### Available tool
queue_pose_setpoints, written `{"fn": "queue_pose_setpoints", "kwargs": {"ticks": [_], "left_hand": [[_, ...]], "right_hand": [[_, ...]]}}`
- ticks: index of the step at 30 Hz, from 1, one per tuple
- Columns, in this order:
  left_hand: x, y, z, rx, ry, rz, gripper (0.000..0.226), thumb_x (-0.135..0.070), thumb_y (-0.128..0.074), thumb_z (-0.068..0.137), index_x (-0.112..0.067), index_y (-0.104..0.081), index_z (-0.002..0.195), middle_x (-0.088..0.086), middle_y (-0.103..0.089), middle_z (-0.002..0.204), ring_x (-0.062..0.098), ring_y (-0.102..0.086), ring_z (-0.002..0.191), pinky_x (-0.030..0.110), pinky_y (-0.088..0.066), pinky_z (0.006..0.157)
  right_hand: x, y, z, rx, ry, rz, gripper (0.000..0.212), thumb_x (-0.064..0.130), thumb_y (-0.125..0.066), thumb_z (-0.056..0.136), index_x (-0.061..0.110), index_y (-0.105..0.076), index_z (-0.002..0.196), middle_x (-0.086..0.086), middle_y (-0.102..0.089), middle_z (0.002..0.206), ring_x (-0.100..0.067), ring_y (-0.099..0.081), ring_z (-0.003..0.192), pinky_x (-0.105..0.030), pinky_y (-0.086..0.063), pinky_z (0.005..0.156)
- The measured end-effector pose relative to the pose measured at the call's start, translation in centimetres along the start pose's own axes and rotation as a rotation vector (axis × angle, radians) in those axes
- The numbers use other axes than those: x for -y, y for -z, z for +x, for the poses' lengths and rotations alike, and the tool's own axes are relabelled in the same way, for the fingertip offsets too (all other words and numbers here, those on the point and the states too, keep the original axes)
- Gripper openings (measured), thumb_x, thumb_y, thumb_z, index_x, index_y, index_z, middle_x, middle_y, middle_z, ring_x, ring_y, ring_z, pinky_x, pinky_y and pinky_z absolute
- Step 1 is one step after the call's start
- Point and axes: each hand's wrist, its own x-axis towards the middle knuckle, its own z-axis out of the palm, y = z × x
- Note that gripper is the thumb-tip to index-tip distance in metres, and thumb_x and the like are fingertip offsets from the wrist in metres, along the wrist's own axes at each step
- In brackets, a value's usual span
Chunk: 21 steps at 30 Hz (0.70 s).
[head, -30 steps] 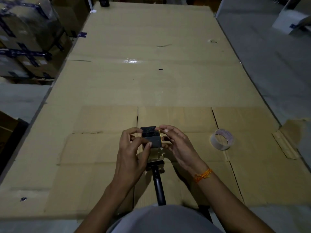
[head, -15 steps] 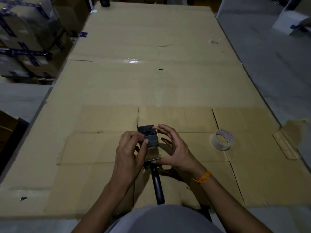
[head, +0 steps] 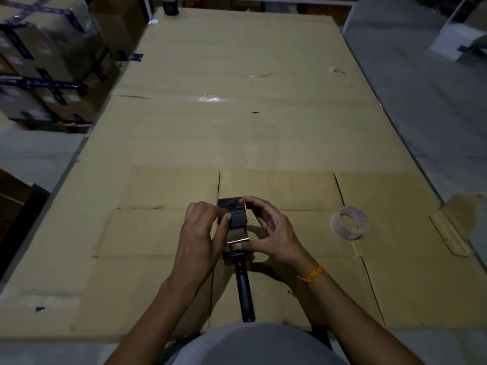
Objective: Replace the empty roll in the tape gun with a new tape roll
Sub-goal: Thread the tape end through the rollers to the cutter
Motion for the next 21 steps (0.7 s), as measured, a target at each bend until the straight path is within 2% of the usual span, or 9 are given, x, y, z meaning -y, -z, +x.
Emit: {"fn": "queue_pose_setpoints", "kwargs": {"ticks": [4,7,13,18,21], "left_hand": [[0.31,-0.27,-0.23,0.034,-0.015,0.017,0.005,-0.009,-0.071,0.100,-0.009,-0.068,0.095,0.005,-0.066,0.091,0.019,-0.053,0.088,0.027,-0.038,0.073],[0.52,-0.27,-0.35,0.029,-0.032,0.016,0.006,-0.008,-0.070,0.101,-0.008,-0.068,0.095,0.006,-0.066,0.091,0.020,-0.054,0.087,0.031,-0.042,0.072],[0.31,-0.46,-0.01,0.039,-0.028,0.046,0.008,-0.010,-0.067,0.103,-0.006,-0.066,0.096,0.008,-0.063,0.091,0.022,-0.053,0.086,0.034,-0.043,0.070],[0.53,-0.80,0.40,0.065,-0.040,0.095,0.010,-0.014,-0.063,0.106,-0.005,-0.065,0.102,0.009,-0.062,0.093,0.023,-0.052,0.086,0.039,-0.047,0.067],[0.56,-0.73,0.46,0.085,-0.046,0.113,0.007,-0.010,-0.068,0.103,-0.004,-0.066,0.106,0.010,-0.063,0.096,0.024,-0.054,0.086,0.043,-0.050,0.065]], "right_hand": [[0.20,-0.27,-0.07,-0.086,0.004,0.010,0.065,0.013,-0.094,0.081,0.023,-0.066,0.139,0.002,-0.069,0.143,-0.017,-0.056,0.145,-0.054,-0.039,0.127],[0.24,-0.32,-0.22,-0.095,0.009,-0.008,0.063,0.010,-0.093,0.082,0.021,-0.066,0.138,0.004,-0.070,0.141,-0.012,-0.058,0.142,-0.043,-0.041,0.126],[0.37,-0.24,-0.02,-0.087,0.032,-0.014,0.062,0.011,-0.090,0.086,0.022,-0.065,0.142,0.009,-0.069,0.143,-0.009,-0.058,0.142,-0.033,-0.044,0.123],[0.62,-0.10,0.38,-0.063,0.031,-0.024,0.059,0.010,-0.086,0.089,0.023,-0.064,0.142,0.022,-0.068,0.139,0.000,-0.058,0.138,-0.021,-0.046,0.117],[0.62,-0.11,0.41,-0.033,0.006,-0.001,0.064,0.015,-0.089,0.087,0.024,-0.063,0.145,0.021,-0.067,0.142,-0.001,-0.057,0.141,-0.031,-0.044,0.123]]}}
